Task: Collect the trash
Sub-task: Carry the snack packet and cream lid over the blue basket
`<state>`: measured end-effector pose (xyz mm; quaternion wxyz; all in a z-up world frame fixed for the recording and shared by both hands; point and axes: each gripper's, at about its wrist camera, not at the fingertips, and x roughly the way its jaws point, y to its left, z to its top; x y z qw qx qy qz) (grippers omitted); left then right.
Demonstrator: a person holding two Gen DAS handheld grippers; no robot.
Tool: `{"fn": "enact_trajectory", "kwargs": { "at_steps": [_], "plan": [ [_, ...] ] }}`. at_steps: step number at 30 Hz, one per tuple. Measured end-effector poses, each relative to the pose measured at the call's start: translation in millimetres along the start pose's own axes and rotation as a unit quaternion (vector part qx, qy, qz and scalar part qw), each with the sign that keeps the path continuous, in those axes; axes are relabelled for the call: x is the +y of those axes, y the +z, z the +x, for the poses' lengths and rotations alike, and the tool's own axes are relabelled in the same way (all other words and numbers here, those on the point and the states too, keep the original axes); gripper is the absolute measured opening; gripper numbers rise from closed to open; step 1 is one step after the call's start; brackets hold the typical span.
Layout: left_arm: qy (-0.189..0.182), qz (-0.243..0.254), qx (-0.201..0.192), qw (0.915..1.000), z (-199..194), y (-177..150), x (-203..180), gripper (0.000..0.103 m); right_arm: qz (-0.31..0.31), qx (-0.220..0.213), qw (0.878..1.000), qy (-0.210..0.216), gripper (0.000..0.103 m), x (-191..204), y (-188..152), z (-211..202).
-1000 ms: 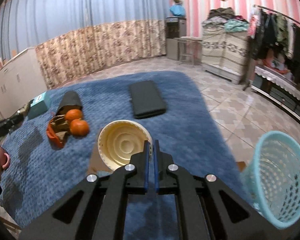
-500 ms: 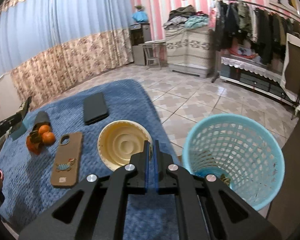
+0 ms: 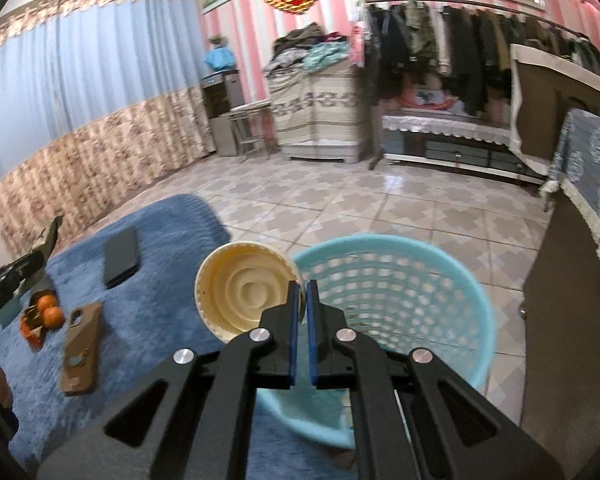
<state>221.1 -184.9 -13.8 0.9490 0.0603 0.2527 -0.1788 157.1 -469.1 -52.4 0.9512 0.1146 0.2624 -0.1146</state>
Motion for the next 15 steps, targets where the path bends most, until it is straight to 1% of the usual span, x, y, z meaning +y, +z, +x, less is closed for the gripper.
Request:
{"fn": "enact_trajectory", "kwargs": {
  "at_steps": [7, 15],
  "plan": [
    [-0.033, 0.037, -0.006, 0.9987, 16, 6, -57, 0.004, 0.045, -0.003, 0.998, -0.039, 0.004, -54, 1, 5],
    [-0.075, 0.06, -0.013, 0.9953, 28, 13, -114, 0.004, 0.076, 0.002, 0.995, -0.059, 0.004, -93, -1, 12]
  ]
}}
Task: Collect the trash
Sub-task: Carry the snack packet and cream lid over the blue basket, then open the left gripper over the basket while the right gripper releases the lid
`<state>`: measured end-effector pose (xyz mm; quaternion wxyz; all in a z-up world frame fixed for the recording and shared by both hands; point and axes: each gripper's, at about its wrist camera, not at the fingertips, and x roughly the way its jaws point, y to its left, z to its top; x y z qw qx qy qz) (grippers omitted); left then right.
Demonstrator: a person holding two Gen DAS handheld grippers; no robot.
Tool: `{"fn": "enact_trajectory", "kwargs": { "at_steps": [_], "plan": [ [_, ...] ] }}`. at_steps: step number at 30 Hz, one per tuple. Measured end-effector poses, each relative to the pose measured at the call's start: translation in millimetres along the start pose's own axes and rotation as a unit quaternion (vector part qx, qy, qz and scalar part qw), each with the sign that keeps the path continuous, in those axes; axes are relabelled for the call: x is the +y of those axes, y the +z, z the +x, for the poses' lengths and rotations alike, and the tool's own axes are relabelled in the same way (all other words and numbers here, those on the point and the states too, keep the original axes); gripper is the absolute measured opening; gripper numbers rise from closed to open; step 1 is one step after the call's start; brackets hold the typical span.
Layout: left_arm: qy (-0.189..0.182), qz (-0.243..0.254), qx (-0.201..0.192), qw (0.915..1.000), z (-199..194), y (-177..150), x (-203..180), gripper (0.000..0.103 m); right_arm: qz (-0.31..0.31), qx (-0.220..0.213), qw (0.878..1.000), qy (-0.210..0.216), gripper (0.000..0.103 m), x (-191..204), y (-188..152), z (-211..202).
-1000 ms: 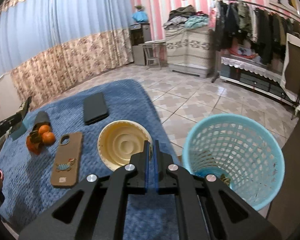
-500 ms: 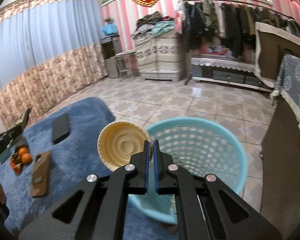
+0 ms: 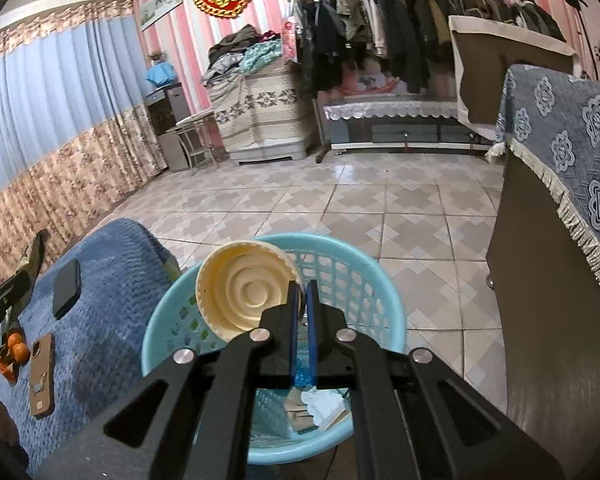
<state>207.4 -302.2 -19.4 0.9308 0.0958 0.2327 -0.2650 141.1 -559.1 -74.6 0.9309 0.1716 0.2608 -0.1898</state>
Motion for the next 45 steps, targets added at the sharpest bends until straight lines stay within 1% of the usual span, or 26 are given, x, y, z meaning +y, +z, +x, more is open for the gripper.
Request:
{"fn": "enact_trajectory", "kwargs": {
  "at_steps": [9, 15, 21, 25, 28, 35, 37, 38, 40, 41, 43, 44, 45],
  "plan": [
    [-0.033, 0.023, -0.011, 0.9991, 9, 4, -48, 0.004, 0.023, 0.001, 1.0, -0.009, 0.004, -21, -2, 3],
    [-0.049, 0.044, -0.008, 0.9978, 19, 4, -69, 0.004, 0.027, 0.006, 1.0, -0.015, 0.004, -27, -2, 7],
    [-0.076, 0.051, 0.008, 0.9958, 45, 1, -96, 0.004, 0.027, 0.013, 0.999, -0.022, 0.004, -31, -4, 12],
    [-0.1, 0.05, 0.017, 0.9936, 62, -2, -114, 0.004, 0.034, 0.017, 0.999, -0.026, 0.004, -39, -6, 15],
    [-0.105, 0.057, 0.023, 0.9926, 75, -5, -128, 0.004, 0.041, 0.017, 0.999, -0.029, 0.004, -45, -5, 16],
    [-0.124, 0.053, 0.048, 0.9897, 103, -10, -138, 0.006, 0.052, 0.021, 0.998, -0.036, 0.004, -55, -7, 19],
    [-0.122, 0.055, 0.054, 0.9896, 107, -10, -138, 0.013, 0.054, 0.022, 0.998, -0.037, 0.004, -54, -7, 20],
    [-0.119, 0.055, 0.055, 0.9898, 107, -10, -137, 0.014, 0.053, 0.023, 0.998, -0.037, 0.004, -53, -8, 20],
    [-0.116, 0.055, 0.055, 0.9902, 107, -10, -136, 0.027, 0.052, 0.025, 0.998, -0.037, 0.004, -52, -9, 22],
    [-0.111, 0.054, 0.054, 0.9909, 106, -10, -134, 0.03, 0.051, 0.026, 0.998, -0.037, 0.004, -50, -9, 22],
    [-0.101, 0.05, 0.053, 0.9922, 104, -10, -128, 0.047, 0.049, 0.029, 0.998, -0.038, 0.004, -48, -10, 23],
    [-0.096, 0.045, 0.052, 0.9929, 103, -9, -123, 0.052, 0.048, 0.03, 0.998, -0.038, 0.004, -48, -10, 24],
    [-0.087, 0.039, 0.049, 0.9942, 102, -8, -117, 0.06, 0.047, 0.031, 0.998, -0.039, 0.004, -47, -10, 24]
  ]
}}
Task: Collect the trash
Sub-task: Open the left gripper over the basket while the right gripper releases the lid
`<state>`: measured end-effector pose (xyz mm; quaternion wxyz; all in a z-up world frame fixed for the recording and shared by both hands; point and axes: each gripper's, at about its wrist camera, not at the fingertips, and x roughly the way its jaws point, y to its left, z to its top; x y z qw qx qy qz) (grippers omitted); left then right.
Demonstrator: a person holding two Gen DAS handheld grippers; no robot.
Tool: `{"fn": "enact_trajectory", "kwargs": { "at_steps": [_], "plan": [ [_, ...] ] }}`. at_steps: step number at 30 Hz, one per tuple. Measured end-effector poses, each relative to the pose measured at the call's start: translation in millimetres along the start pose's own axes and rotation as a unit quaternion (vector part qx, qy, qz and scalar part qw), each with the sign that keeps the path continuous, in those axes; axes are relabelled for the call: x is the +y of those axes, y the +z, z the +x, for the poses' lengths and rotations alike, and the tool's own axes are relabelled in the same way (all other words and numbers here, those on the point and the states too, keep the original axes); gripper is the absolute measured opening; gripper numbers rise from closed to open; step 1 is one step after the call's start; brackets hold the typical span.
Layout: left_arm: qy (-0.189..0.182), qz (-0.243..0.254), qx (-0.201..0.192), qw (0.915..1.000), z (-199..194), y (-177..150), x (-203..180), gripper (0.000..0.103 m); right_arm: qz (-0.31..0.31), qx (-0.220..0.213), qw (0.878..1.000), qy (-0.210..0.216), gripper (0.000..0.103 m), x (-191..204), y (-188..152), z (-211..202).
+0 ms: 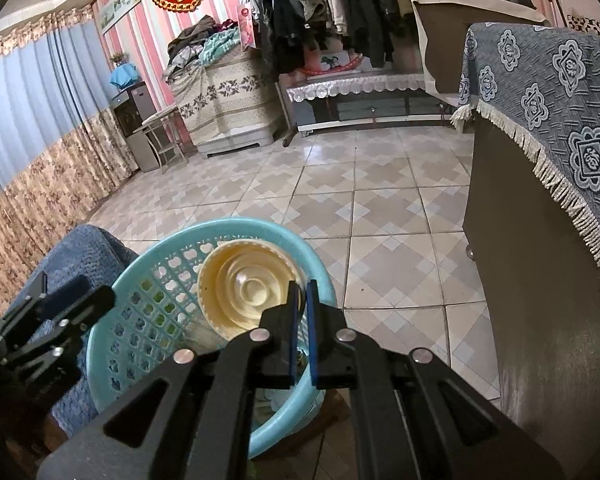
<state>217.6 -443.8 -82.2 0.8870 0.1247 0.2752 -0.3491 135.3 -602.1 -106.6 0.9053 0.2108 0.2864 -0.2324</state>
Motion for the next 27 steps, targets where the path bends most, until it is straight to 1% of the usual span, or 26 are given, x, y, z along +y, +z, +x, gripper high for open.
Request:
{"fn": "enact_trajectory", "kwargs": {
  "at_steps": [1, 2, 4, 8, 10, 12, 14, 18, 19, 20, 22, 24, 26, 27],
  "plan": [
    [0.009, -0.004, -0.004, 0.9999, -3, 0, 6, 0.066, -0.002, 0.001, 1.0, 0.0, 0.004, 1, 0, 1],
    [0.02, -0.011, -0.01, 0.9997, -6, 1, 14, 0.069, -0.003, 0.002, 1.0, 0.0, 0.004, 2, 0, 1],
    [0.038, -0.023, -0.017, 0.9989, -11, 3, 26, 0.08, -0.008, 0.005, 1.0, 0.0, 0.004, 5, 1, 4],
    [0.065, -0.041, -0.025, 0.9967, -16, 8, 50, 0.087, -0.016, 0.009, 1.0, 0.003, 0.004, 11, 0, 7],
    [0.083, -0.049, -0.031, 0.9948, -20, 9, 60, 0.093, -0.019, 0.011, 1.0, 0.004, 0.004, 15, -2, 9],
    [0.101, -0.058, -0.036, 0.9925, -24, 9, 70, 0.094, -0.023, 0.013, 1.0, 0.005, 0.005, 20, -2, 11],
    [0.105, -0.061, -0.038, 0.9918, -27, 9, 76, 0.094, -0.028, 0.016, 0.999, 0.0, 0.009, 25, -2, 13],
    [0.125, -0.059, -0.048, 0.9893, -36, 9, 84, 0.096, -0.025, 0.022, 0.999, 0.01, 0.009, 33, -5, 18],
    [0.129, -0.058, -0.05, 0.9887, -37, 9, 84, 0.097, -0.027, 0.023, 0.999, 0.012, 0.019, 36, -5, 19],
    [0.134, -0.058, -0.052, 0.9879, -40, 9, 85, 0.097, -0.03, 0.022, 0.999, 0.017, 0.04, 39, -6, 19],
    [0.136, -0.063, -0.054, 0.9872, -44, 8, 89, 0.097, -0.039, 0.015, 0.999, 0.021, 0.062, 44, -6, 16],
    [0.136, -0.067, -0.054, 0.987, -48, 6, 94, 0.097, -0.048, 0.006, 0.999, 0.02, 0.064, 47, -6, 13],
    [0.14, -0.069, -0.055, 0.9862, -53, 4, 97, 0.097, -0.049, 0.0, 0.999, 0.02, 0.077, 48, -6, 10],
    [0.141, -0.072, -0.056, 0.9858, -56, 3, 100, 0.097, -0.049, -0.007, 0.999, 0.019, 0.08, 49, -6, 7]
  ]
}}
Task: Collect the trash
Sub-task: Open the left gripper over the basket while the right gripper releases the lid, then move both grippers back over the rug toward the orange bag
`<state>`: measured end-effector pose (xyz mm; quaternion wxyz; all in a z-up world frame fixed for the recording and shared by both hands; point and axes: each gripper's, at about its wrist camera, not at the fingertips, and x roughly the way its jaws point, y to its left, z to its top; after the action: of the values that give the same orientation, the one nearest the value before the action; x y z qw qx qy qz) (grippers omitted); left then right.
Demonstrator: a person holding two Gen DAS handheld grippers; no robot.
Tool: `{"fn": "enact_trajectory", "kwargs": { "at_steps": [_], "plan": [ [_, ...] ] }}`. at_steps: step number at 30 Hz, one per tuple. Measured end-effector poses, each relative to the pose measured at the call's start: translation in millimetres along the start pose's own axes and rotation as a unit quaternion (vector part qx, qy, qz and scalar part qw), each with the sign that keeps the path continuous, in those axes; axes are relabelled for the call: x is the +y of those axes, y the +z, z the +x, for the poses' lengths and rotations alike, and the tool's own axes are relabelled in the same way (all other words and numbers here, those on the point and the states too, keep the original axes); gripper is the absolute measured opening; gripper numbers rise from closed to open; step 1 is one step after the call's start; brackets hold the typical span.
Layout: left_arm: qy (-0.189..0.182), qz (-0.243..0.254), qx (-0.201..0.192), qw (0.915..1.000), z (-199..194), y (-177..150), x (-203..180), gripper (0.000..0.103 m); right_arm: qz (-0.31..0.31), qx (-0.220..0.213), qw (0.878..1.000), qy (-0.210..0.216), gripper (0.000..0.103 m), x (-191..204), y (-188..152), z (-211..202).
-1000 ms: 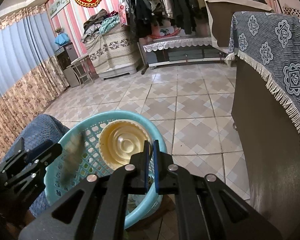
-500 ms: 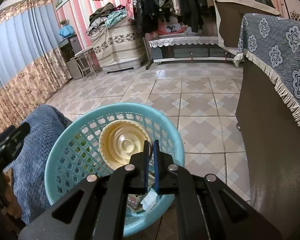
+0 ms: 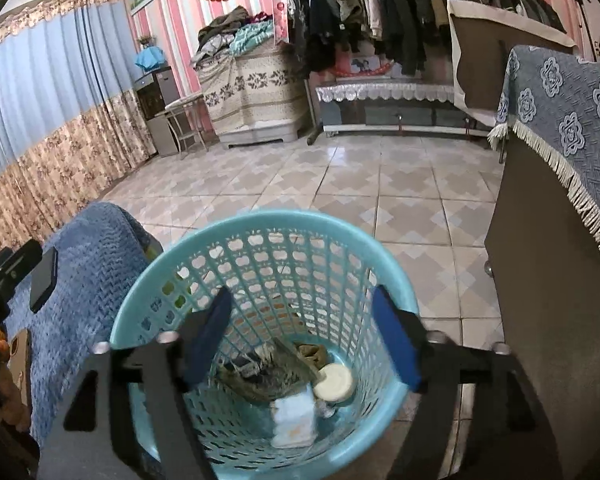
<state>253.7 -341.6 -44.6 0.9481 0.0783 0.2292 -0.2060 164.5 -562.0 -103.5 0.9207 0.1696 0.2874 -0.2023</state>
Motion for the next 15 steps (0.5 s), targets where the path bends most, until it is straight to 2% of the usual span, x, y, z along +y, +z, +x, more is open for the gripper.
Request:
{"fn": "enact_trajectory", "kwargs": {
  "at_steps": [5, 15],
  "plan": [
    [0.006, -0.015, -0.001, 0.9999, -13, -3, 17, 0.097, -0.005, -0.017, 1.0, -0.005, 0.089, 5, 0, -8],
    [0.02, -0.039, 0.003, 0.999, -40, -20, 53, 0.097, -0.045, -0.049, 0.998, -0.005, 0.092, 38, 1, -20]
  ]
}}
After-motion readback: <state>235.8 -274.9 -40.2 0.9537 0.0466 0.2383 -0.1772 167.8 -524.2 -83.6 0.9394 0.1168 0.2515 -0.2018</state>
